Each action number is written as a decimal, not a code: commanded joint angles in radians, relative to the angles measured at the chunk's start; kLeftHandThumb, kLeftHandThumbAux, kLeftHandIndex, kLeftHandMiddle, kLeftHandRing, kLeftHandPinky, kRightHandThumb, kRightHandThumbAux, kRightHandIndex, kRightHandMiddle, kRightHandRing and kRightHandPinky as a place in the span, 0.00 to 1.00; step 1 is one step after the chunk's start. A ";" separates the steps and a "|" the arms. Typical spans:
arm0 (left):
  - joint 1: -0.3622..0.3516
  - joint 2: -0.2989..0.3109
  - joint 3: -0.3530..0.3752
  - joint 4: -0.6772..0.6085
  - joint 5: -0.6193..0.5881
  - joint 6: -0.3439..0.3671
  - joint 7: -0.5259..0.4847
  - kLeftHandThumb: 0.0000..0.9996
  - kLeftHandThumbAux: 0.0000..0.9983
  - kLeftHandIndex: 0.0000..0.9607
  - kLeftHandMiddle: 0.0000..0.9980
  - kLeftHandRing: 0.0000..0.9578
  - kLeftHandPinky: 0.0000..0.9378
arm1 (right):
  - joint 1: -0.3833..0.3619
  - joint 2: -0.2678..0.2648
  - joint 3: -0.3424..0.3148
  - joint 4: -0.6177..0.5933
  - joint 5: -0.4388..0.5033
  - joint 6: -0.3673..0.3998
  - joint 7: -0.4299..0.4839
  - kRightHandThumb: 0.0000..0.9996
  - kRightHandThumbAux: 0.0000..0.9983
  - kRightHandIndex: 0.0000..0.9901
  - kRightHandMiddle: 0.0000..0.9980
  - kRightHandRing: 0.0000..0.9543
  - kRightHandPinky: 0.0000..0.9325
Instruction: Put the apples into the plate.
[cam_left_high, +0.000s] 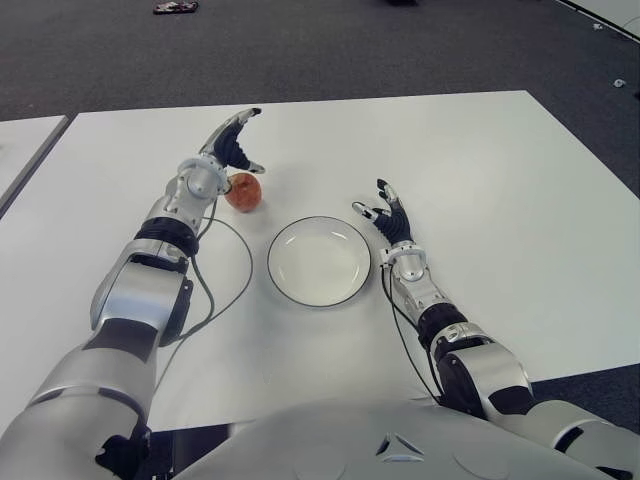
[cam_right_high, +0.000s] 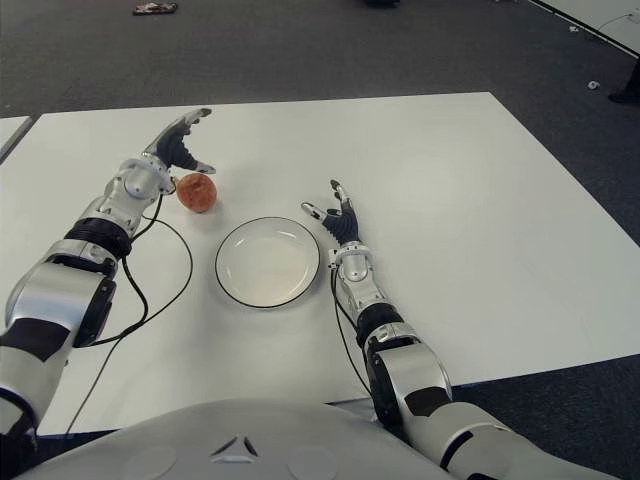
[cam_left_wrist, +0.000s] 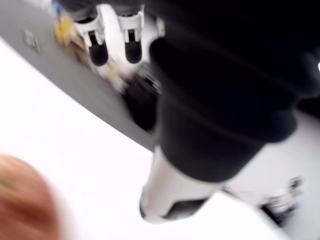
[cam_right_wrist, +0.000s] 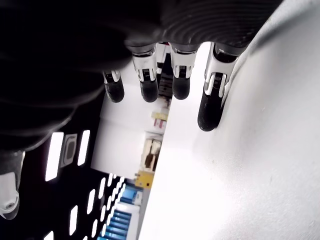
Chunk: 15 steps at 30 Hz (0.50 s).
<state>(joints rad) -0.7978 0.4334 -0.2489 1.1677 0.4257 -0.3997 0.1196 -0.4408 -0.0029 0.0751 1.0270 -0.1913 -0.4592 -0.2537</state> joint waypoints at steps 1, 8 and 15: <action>-0.017 0.013 -0.055 0.037 0.090 0.012 0.141 0.00 0.37 0.00 0.00 0.00 0.00 | 0.007 -0.002 -0.003 0.026 0.003 0.021 0.014 0.04 0.53 0.00 0.00 0.00 0.00; -0.029 0.016 -0.111 0.059 0.170 0.059 0.267 0.00 0.36 0.00 0.00 0.00 0.00 | 0.007 0.000 -0.008 0.029 0.010 0.014 0.025 0.04 0.53 0.00 0.00 0.00 0.00; -0.038 0.016 -0.188 0.091 0.255 0.129 0.349 0.02 0.39 0.00 0.00 0.00 0.00 | 0.004 0.005 -0.019 0.035 0.024 0.011 0.043 0.05 0.54 0.00 0.00 0.00 0.00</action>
<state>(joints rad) -0.8270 0.4517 -0.4064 1.2351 0.6417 -0.2979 0.4428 -0.4425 -0.0020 0.0613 1.0370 -0.1753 -0.4683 -0.2256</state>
